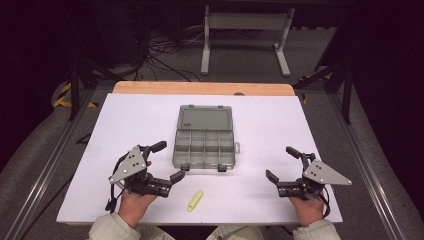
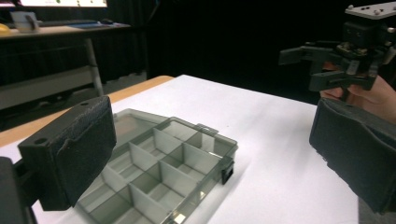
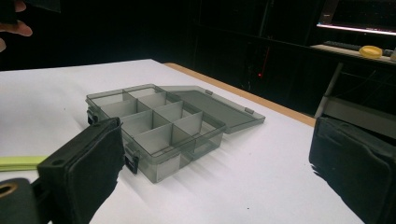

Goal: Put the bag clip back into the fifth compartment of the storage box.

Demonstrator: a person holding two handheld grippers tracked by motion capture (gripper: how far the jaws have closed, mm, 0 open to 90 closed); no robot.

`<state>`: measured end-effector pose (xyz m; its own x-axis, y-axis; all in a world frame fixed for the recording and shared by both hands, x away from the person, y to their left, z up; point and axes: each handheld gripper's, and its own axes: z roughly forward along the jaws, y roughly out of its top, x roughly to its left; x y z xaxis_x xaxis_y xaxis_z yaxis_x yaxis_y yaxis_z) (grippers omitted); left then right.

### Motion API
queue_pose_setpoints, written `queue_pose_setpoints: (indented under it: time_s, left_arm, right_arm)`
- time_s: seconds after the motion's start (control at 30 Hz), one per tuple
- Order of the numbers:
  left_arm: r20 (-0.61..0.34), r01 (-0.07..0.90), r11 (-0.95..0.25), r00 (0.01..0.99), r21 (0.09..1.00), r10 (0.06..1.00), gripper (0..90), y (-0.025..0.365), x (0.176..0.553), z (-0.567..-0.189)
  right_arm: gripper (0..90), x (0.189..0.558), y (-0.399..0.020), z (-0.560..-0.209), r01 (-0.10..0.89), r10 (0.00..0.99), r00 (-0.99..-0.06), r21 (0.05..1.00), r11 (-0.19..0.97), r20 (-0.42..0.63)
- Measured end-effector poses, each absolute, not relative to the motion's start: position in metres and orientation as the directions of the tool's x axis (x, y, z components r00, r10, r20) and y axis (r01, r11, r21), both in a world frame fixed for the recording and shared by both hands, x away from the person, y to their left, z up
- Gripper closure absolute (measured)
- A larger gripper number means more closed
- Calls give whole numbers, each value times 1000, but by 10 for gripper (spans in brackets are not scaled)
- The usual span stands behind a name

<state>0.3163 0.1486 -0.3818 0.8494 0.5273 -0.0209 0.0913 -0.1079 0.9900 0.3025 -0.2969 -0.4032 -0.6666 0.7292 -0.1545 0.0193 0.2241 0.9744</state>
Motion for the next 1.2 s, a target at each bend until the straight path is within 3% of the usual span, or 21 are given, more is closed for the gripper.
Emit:
queue_pose_setpoints:
  time_s: [0.7, 1.2]
  left_arm:
    - [-73, 176, -202, 897, 963, 436, 4, 114, 314, -386]
    - [-82, 298, -386, 870, 873, 486, 74, 103, 314, -386]
  right_arm:
    - [39, 303, -296, -404, 27, 723, -674, 974, 226, -149]
    - [39, 302, -297, -403, 25, 720, -678, 974, 225, -149]
